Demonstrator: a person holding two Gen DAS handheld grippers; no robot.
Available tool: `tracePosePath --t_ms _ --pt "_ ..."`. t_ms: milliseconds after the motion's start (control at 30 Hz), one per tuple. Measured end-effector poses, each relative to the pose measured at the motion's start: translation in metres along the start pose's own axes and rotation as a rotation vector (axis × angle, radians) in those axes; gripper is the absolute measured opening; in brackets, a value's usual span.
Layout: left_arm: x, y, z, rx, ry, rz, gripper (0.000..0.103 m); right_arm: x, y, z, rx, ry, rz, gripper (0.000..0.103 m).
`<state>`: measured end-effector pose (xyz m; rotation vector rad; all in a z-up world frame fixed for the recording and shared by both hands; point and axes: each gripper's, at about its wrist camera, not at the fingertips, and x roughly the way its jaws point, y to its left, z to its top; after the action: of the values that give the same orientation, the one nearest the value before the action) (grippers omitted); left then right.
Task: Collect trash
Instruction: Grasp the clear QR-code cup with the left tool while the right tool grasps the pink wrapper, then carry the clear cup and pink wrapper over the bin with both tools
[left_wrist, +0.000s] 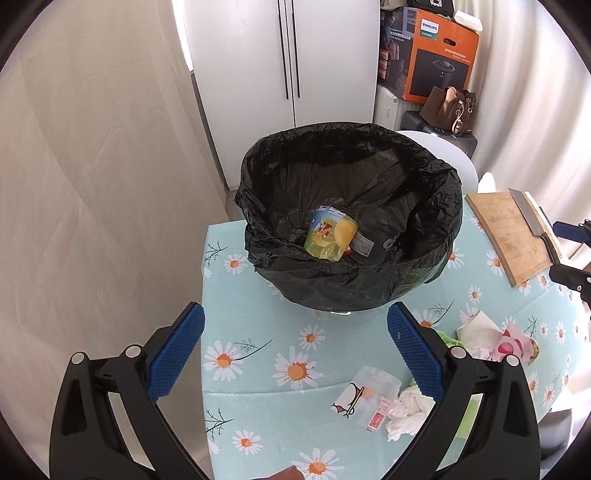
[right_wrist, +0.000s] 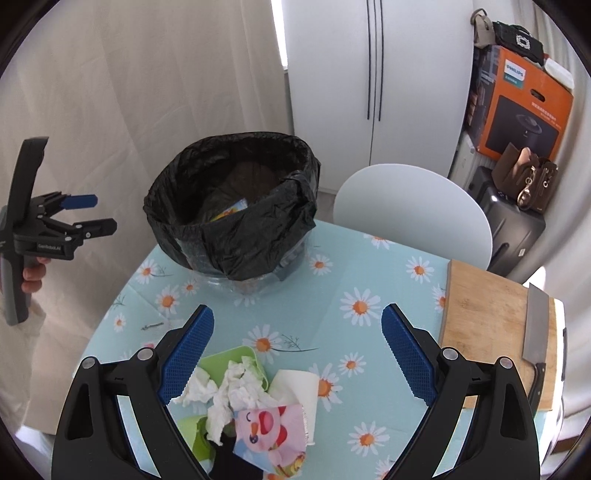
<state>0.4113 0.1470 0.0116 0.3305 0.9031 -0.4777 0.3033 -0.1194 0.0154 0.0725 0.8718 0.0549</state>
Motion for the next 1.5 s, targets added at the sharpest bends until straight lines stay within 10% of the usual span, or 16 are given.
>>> tracePosePath --t_ms 1100,1233,1367,1500 --pt "0.105 -0.074 -0.108 0.273 0.224 -0.198 0.097 0.057 -0.025 -0.113 0.067 0.234 0.161 0.087" --pt "0.120 -0.076 -0.115 0.282 0.265 -0.227 0.097 0.070 -0.024 -0.125 0.103 0.273 0.235 0.058" --pt "0.128 -0.077 -0.123 0.295 0.280 -0.259 0.068 0.070 -0.020 -0.131 0.116 0.269 0.346 0.027" --pt "0.120 -0.071 -0.124 0.266 0.263 -0.281 0.058 0.062 -0.015 -0.131 0.064 0.260 0.362 0.024"
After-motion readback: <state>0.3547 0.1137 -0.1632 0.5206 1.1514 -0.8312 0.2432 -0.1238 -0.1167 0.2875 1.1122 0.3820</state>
